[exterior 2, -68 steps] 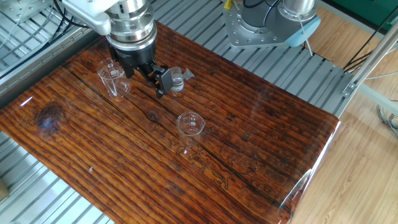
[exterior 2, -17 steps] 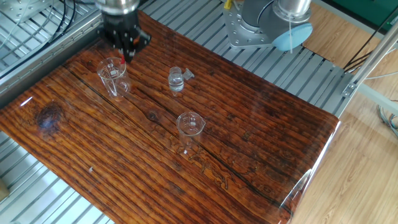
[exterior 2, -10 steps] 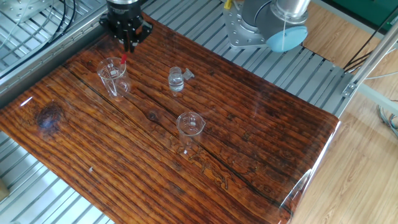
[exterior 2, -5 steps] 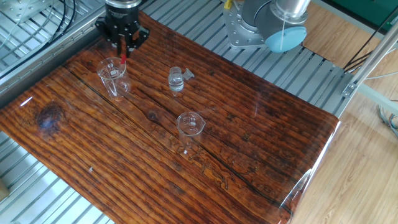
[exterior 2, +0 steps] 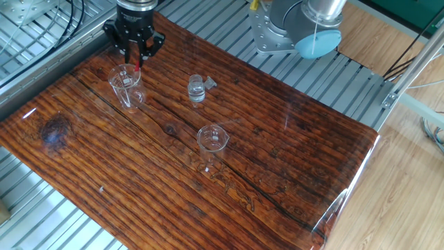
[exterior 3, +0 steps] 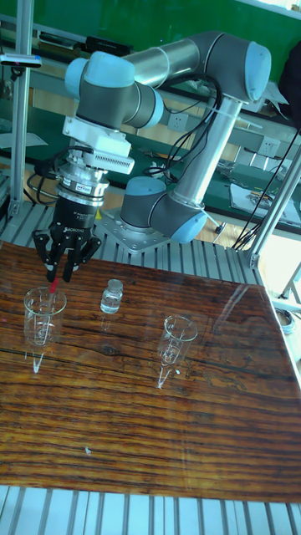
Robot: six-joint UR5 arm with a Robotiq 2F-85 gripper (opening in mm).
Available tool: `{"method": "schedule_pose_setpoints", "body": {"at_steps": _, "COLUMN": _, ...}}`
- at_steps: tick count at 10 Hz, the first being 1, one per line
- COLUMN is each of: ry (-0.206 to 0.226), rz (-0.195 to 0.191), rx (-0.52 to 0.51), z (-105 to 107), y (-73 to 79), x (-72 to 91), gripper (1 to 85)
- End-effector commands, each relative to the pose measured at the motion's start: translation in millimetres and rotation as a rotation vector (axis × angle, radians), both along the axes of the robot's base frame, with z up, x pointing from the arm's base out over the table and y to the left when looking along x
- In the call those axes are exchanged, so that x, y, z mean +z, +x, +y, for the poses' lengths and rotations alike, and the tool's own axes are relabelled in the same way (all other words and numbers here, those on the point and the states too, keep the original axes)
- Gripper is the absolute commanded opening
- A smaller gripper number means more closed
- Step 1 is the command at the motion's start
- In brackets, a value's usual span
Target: Transfer liquid using a dropper
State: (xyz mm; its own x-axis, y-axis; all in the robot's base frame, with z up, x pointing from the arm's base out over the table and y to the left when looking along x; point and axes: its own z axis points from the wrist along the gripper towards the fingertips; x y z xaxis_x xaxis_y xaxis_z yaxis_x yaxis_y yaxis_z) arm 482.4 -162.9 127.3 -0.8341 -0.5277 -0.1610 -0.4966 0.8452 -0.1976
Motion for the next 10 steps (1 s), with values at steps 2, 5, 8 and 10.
{"method": "schedule_pose_setpoints", "body": {"at_steps": 2, "ry": -0.004, "rz": 0.011, "rx": 0.010, "z": -2.5, "y": -6.6, "x": -2.8, "gripper": 34.3}}
{"method": "schedule_pose_setpoints", "body": {"at_steps": 5, "ry": 0.020, "rz": 0.019, "rx": 0.005, "z": 4.4, "y": -8.5, "x": -7.2, "gripper": 34.7}}
{"method": "schedule_pose_setpoints", "body": {"at_steps": 8, "ry": 0.014, "rz": 0.035, "rx": 0.002, "z": 3.2, "y": -13.3, "x": -9.8, "gripper": 35.0}}
{"method": "schedule_pose_setpoints", "body": {"at_steps": 10, "ry": 0.007, "rz": 0.044, "rx": 0.004, "z": 1.7, "y": -16.0, "x": -11.8, "gripper": 35.0}}
